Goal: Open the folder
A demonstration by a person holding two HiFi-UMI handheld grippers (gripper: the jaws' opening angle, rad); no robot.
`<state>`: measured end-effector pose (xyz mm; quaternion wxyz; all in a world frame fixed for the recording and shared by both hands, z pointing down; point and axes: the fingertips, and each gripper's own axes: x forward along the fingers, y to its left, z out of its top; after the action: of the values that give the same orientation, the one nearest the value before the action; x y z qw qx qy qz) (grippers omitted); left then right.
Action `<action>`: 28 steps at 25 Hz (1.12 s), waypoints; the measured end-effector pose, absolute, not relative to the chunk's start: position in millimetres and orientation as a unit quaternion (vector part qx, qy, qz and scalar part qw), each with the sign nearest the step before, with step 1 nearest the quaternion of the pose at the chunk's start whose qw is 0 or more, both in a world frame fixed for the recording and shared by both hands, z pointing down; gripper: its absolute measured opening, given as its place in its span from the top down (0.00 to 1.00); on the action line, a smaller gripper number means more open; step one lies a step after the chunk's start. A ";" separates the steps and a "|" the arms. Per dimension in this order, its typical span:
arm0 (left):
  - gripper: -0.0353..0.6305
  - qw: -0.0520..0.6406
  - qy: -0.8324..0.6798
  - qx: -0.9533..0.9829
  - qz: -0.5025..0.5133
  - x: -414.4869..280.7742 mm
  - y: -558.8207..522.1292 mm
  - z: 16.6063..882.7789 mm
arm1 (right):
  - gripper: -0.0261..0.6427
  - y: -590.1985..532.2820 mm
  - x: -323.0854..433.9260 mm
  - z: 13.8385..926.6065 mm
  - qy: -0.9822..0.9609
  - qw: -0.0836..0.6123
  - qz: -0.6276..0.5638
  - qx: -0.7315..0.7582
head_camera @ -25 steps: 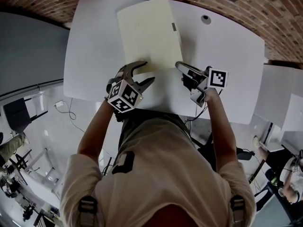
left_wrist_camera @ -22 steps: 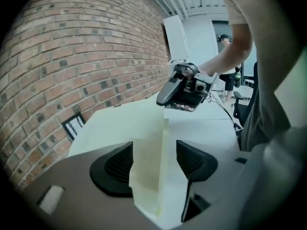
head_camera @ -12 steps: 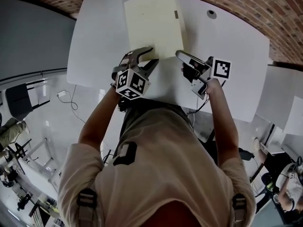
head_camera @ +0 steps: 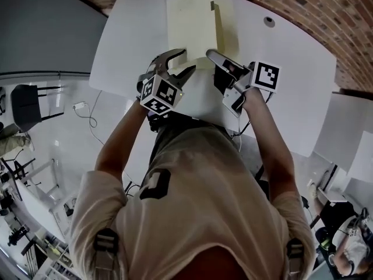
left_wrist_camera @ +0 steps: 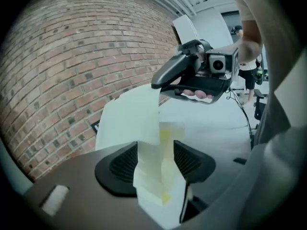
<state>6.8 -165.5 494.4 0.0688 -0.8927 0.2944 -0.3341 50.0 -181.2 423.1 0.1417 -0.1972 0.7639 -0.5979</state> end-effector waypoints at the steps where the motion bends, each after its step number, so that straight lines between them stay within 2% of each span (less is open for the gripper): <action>1: 0.60 0.073 0.307 -0.887 -0.337 1.4 -165.6 493.9 | 0.95 -179.9 43.3 421.4 0.764 0.140 -0.598 -0.198; 3: 0.61 0.072 0.337 -0.878 -0.331 -10.5 -166.9 491.3 | 0.95 -176.7 30.1 417.2 0.765 0.138 -0.599 -0.194; 4: 0.66 0.061 0.353 -0.878 -0.317 -16.2 -167.5 488.3 | 0.95 -174.3 24.3 413.6 0.766 0.139 -0.599 -0.189; 5: 0.76 0.040 0.367 -0.881 -0.294 -21.3 -167.2 484.2 | 0.95 -171.1 19.2 409.5 0.767 0.140 -0.599 -0.182; 8: 0.77 -0.019 0.393 -0.888 -0.239 -30.9 -158.4 472.3 | 0.95 -158.7 8.6 400.8 0.772 0.139 -0.600 -0.160; 12: 0.80 -0.036 0.428 -0.874 -0.227 -48.6 -143.0 471.7 | 0.95 -143.2 -5.1 401.8 0.771 0.133 -0.606 -0.142; 16: 0.80 -0.002 0.428 -0.860 -0.278 -60.1 -129.3 480.9 | 0.95 -132.5 -21.1 404.5 0.771 0.123 -0.605 -0.155; 19: 0.70 0.026 0.417 -0.856 -0.304 -64.5 -122.8 484.6 | 0.95 -128.0 -30.5 404.1 0.773 0.112 -0.600 -0.175; 20: 0.70 0.031 0.421 -0.854 -0.304 -68.6 -123.2 484.0 | 0.95 -126.6 -33.8 403.7 0.772 0.108 -0.599 -0.182; 22: 0.80 0.027 0.430 -0.852 -0.297 -78.1 -125.9 482.7 | 0.95 -124.7 -41.3 401.4 0.775 0.102 -0.593 -0.194; 28: 0.83 -0.056 0.415 -0.882 -0.216 -103.5 -131.8 476.8 | 0.95 -125.0 -64.3 396.7 0.773 0.119 -0.578 -0.233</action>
<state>-103.5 -131.8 476.8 -0.0561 -0.8820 0.4150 -0.2163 -64.3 -125.0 396.7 0.1193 -0.2326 0.7732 -0.5779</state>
